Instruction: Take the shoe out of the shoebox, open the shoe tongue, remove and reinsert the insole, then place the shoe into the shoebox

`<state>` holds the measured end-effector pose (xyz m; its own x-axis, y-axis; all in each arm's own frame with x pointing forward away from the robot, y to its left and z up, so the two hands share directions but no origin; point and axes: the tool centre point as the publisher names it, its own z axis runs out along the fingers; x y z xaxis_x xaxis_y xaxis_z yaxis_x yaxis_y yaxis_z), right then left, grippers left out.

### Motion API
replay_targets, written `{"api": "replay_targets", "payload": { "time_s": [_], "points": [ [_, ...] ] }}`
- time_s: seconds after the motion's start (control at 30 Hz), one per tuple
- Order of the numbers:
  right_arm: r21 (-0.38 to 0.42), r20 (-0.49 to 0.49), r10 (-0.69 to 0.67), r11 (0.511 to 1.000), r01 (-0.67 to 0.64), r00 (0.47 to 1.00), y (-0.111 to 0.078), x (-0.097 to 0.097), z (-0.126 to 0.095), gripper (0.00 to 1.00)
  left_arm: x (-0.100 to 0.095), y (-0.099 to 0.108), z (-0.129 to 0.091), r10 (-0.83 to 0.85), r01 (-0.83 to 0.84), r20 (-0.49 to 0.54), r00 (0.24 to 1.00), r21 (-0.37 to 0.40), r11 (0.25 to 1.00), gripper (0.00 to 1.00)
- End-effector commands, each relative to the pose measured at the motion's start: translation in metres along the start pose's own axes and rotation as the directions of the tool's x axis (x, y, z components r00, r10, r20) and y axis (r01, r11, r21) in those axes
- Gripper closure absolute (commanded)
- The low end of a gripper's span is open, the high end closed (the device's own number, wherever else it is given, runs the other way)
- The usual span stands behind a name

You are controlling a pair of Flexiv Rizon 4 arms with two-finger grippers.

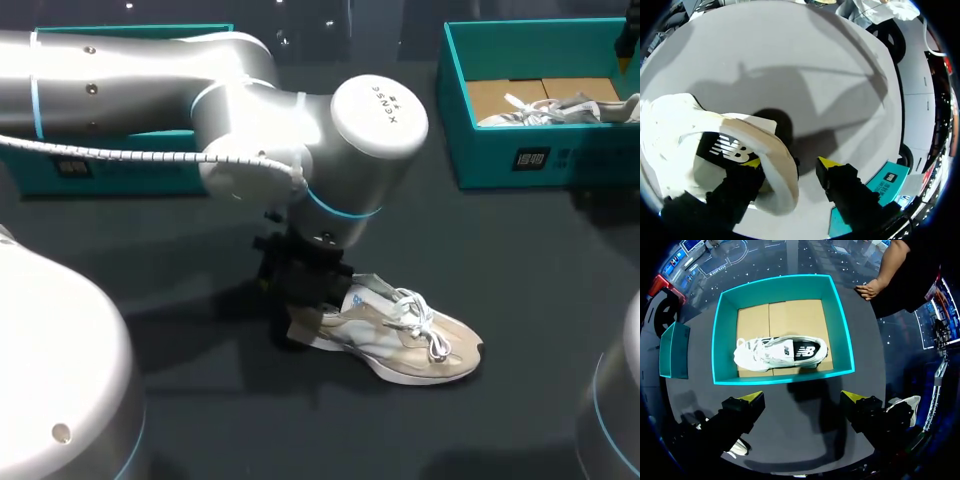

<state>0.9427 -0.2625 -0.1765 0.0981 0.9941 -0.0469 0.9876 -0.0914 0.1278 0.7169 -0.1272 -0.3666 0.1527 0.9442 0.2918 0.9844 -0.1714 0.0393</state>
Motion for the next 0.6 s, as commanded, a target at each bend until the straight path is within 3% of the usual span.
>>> {"api": "replay_targets", "payload": {
  "time_s": [0.03, 0.2, 0.37, 0.6],
  "points": [
    [-0.002, 0.001, 0.001, 1.0, -0.001, 1.0, -0.001, 0.0, 0.0, 0.0, 0.025, -0.005, -0.03, -0.021, 0.021, 0.079, 0.997, -0.001, 1.0, 0.0],
    [-0.002, 0.001, 0.001, 1.0, -0.001, 1.0, -0.001, 0.0, 0.0, 0.0, 0.048, -0.009, -0.064, -0.13, 0.118, 0.164, 0.978, 0.077, 0.99, 0.0],
    [-0.002, 0.001, 0.001, 1.0, -0.001, 1.0, -0.001, 0.0, 0.0, 0.0, 0.076, -0.019, -0.08, -0.303, 0.244, 0.175, 0.937, 0.296, 0.923, 0.0],
    [-0.002, 0.001, 0.001, 1.0, -0.001, 1.0, -0.001, 0.0, 0.0, 0.0, 0.076, -0.019, -0.08, -0.303, 0.244, 0.175, 0.937, 0.296, 0.923, 0.0]
  ]
}}
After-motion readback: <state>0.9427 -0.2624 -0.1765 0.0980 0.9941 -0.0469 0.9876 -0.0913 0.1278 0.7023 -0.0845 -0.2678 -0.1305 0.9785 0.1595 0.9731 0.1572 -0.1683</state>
